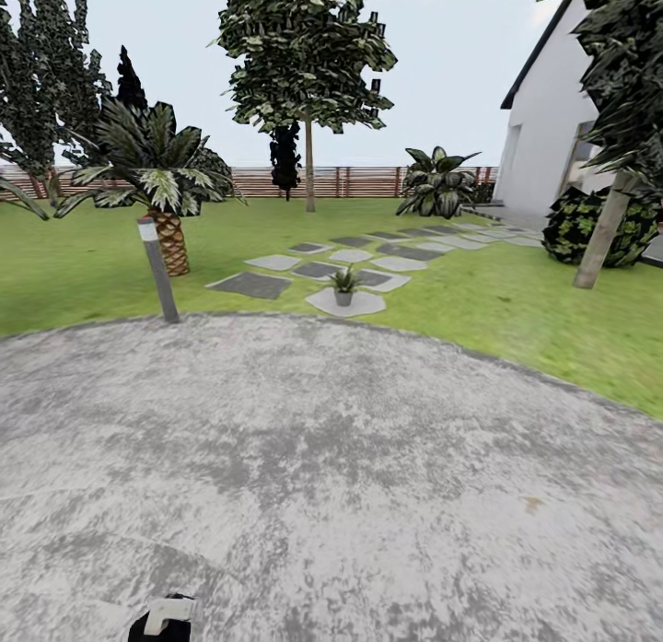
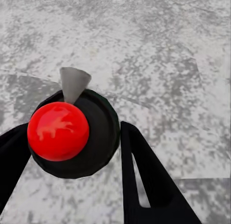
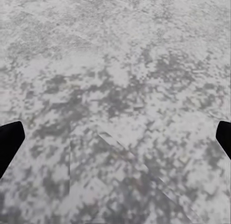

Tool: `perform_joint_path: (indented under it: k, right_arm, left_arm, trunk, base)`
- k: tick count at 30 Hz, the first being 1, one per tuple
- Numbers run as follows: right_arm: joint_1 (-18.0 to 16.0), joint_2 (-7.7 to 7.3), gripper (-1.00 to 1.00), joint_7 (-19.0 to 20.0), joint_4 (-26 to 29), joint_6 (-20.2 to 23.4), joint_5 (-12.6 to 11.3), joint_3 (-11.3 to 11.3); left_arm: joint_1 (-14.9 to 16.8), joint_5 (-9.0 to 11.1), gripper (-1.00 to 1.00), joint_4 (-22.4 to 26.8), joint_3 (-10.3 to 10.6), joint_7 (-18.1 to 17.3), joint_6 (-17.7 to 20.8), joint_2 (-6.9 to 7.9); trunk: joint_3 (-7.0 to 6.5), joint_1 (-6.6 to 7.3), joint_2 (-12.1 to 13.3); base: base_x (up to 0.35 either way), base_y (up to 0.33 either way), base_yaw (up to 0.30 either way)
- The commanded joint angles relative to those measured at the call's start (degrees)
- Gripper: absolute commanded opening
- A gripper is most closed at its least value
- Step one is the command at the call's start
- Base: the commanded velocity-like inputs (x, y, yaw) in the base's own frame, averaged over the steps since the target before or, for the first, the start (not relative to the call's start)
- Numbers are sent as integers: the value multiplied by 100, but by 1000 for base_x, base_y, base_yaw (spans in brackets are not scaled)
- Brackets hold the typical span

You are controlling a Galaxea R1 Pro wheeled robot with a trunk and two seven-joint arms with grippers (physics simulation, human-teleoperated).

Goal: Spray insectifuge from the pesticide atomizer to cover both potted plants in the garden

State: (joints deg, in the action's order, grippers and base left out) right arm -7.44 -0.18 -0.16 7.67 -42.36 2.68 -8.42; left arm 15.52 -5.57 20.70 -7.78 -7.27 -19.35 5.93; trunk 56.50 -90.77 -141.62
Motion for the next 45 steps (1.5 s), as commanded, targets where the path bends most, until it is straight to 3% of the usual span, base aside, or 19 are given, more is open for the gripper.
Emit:
perform_joint_path:
  k: [1,13,45]
  right_arm:
    - [-3,0,100,-2,-4,-18,30,-28]
    - [-3,0,100,-2,-4,-18,31,-28]
    - [-3,0,100,-1,-7,-20,31,-28]
  left_arm:
    - [4,-58,-100,-4,-49,-29,-21,-4]
    - [4,-58,-100,0,-49,-29,-24,-4]
    - [4,-58,-100,-4,-48,-29,-19,-4]
  trunk:
    - [5,-2,-2]
    - [5,-2,-2]
    - [5,-2,-2]
  base:
    - [340,145,0]
    - [340,135,0]
    - [340,3,0]
